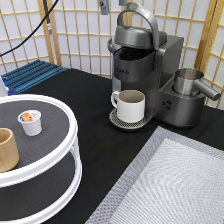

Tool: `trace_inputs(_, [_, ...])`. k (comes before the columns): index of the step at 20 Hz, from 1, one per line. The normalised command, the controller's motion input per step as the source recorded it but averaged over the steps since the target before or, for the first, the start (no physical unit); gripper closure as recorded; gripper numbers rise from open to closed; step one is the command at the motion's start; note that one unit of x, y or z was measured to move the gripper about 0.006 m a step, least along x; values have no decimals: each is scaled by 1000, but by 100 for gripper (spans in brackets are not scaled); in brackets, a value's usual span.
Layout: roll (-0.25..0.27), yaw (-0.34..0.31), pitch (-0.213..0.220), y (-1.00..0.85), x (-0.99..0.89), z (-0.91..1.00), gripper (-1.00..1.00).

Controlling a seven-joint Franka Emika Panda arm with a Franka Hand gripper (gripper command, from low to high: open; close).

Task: Make coffee

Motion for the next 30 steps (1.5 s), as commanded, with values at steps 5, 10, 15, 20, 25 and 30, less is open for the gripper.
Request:
trace_inputs(5, [-99,-58,79,597,579,491,-100])
trace_inputs(10, [-96,-40,100,701,503,585,-100])
trace_inputs(15, [-103,-33,126,669,481,411,-100])
trace_inputs(20, [-151,-37,106,573,461,41,-100])
trace_inputs(25, [-180,-29,120,475,553,78,-100])
trace_inputs(30, [-185,-9,159,483,615,77,-100])
